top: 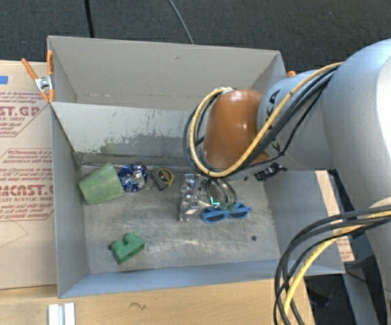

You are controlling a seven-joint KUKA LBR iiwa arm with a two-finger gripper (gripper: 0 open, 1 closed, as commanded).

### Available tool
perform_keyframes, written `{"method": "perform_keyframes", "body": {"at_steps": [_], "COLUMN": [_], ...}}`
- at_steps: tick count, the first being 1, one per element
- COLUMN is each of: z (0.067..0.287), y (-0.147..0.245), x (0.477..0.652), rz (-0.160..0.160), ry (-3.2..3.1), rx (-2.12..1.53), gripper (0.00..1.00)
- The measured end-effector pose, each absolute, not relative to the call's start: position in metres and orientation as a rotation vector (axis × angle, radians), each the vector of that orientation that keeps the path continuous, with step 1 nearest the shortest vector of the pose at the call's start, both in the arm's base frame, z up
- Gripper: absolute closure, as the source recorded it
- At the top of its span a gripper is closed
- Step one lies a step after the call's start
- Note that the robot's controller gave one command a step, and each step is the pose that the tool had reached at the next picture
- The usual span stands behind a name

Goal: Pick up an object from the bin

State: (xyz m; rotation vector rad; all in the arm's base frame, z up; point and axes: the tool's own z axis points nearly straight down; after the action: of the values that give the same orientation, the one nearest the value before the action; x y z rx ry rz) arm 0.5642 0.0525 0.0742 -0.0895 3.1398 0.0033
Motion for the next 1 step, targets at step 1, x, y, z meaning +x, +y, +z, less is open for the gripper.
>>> {"method": "perform_keyframes", "body": {"at_steps": [1], "z": [0.0745], "y": [-0.0273], "x": [0.5725], "rz": [0.001], "ry": [3.069], "rx": [-0.612], "gripper": [0.00]}}
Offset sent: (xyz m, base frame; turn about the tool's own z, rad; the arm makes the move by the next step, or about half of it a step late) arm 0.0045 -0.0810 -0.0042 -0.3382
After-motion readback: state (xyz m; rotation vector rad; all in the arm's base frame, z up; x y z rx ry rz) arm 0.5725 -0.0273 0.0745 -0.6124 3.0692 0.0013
